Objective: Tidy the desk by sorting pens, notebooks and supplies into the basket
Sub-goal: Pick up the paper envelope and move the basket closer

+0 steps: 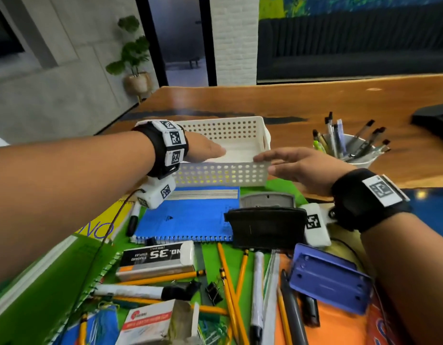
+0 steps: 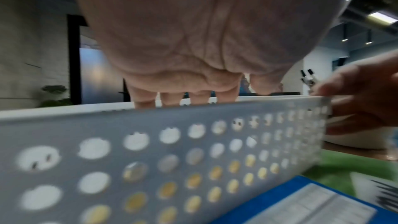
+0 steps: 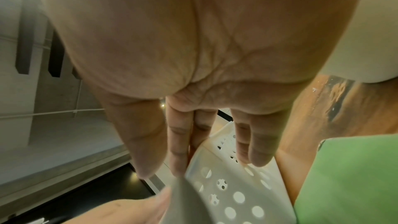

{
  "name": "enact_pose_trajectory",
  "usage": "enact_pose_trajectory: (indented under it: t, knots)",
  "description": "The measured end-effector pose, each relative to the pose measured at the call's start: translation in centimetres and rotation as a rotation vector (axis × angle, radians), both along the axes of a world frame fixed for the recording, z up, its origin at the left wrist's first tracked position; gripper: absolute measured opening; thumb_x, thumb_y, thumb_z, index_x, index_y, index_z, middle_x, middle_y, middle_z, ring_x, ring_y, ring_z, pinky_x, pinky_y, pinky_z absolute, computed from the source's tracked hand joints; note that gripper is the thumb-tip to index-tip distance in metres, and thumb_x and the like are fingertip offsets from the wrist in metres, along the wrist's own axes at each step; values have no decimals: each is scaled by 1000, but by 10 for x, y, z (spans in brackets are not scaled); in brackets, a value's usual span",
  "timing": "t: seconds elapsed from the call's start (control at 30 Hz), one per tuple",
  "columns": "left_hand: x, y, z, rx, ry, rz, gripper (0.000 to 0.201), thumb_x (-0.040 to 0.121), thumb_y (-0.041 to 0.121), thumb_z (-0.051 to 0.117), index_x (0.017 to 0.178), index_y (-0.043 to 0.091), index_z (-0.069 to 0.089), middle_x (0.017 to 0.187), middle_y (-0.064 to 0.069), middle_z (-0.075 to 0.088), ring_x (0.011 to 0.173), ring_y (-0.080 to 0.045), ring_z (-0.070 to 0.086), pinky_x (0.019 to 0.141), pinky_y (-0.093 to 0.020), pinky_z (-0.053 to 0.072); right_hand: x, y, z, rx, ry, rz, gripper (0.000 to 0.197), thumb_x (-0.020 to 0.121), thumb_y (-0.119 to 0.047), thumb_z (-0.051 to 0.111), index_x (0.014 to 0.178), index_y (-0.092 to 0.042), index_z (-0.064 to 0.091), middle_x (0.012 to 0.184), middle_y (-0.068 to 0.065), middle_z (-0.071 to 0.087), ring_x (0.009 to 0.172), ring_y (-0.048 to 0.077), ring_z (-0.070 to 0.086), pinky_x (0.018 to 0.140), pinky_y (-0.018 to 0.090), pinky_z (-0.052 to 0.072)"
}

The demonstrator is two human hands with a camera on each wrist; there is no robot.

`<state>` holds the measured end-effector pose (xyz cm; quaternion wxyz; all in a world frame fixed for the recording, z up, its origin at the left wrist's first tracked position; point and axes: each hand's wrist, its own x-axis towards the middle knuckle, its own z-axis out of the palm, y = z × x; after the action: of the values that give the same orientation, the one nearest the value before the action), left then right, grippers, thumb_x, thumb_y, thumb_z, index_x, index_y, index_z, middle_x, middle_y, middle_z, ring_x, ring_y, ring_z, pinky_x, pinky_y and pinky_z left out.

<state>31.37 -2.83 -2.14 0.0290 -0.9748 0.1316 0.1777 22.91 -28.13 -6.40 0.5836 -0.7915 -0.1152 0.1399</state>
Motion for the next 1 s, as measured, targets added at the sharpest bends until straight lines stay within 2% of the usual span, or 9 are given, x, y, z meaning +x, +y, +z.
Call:
enact_pose_trajectory:
  t: [0.07, 0.2, 0.33, 0.5, 0.57, 0.67, 0.77, 0.9, 1.0]
  knots:
    - [-12, -17, -3, -98, 21, -27, 73, 93, 75, 20, 151, 34, 39, 161, 1, 31, 148, -23, 28, 121, -44, 13, -2, 1, 2, -32, -12, -6, 34, 97, -2, 58, 127, -13, 67, 122, 1, 72, 104, 5, 69, 84, 11, 52]
    - [-25, -40, -10, -327, 82, -43, 67, 97, 69, 24, 154, 35, 27, 161, 5, 30, 147, -19, 28, 118, -37, 13, -4, 1, 5, -59, -8, -14, 34, 97, -3, 57, 127, -15, 67, 123, -3, 70, 98, -3, 69, 80, 7, 51]
    - [-19, -34, -6, -160, 107, 34, 83, 91, 78, 15, 156, 27, 25, 164, -1, 23, 151, -22, 20, 121, -44, 7, -5, 2, 5, -37, 8, -20, 34, 97, -2, 58, 127, -15, 67, 123, -2, 71, 103, 3, 70, 85, 9, 52]
    - [-25, -6, 1, -45, 50, 87, 102, 78, 90, 9, 145, 23, 49, 158, -7, 37, 145, -28, 33, 120, -49, 15, -3, 3, 3, 27, 38, -32, 34, 96, 0, 58, 127, -12, 67, 128, 1, 68, 115, 14, 67, 103, 24, 50]
    - [-31, 3, 6, -129, -60, -4, 97, 75, 93, 15, 128, 29, 64, 144, -6, 54, 130, -28, 51, 112, -45, 34, -5, 6, 4, 52, 49, -46, 35, 96, 1, 57, 129, -10, 65, 128, 2, 68, 115, 14, 66, 104, 26, 50]
    - [-61, 10, 23, -212, -251, -169, 52, 86, 71, 52, 96, 23, 71, 98, 0, 72, 92, -18, 65, 74, -28, 47, -8, 7, 6, 36, 46, -68, 36, 97, 0, 56, 130, -10, 65, 128, -1, 67, 112, 11, 66, 90, 15, 54]
    - [-125, 16, 35, -219, -6, -330, 34, 76, 59, 72, 85, 26, 68, 77, 7, 70, 67, -5, 62, 62, -19, 45, -13, 9, 8, 0, 28, -73, 36, 96, -1, 57, 129, -12, 66, 123, -6, 68, 108, 11, 67, 91, 18, 53]
    - [-203, 28, 18, -237, 330, -534, 37, 66, 57, 83, 87, 30, 70, 74, 7, 63, 66, -8, 60, 62, -24, 50, -17, 11, 8, -20, 10, -97, 34, 96, -3, 59, 126, -16, 68, 124, -4, 70, 100, 12, 67, 81, 16, 57]
    - [-237, 34, -1, -194, 236, -809, 47, 63, 68, 80, 102, 43, 74, 84, 17, 48, 78, 1, 43, 60, -14, 35, -21, 14, 7, -36, -4, -109, 34, 96, -6, 59, 125, -20, 70, 124, -9, 70, 110, 14, 67, 87, 23, 57]
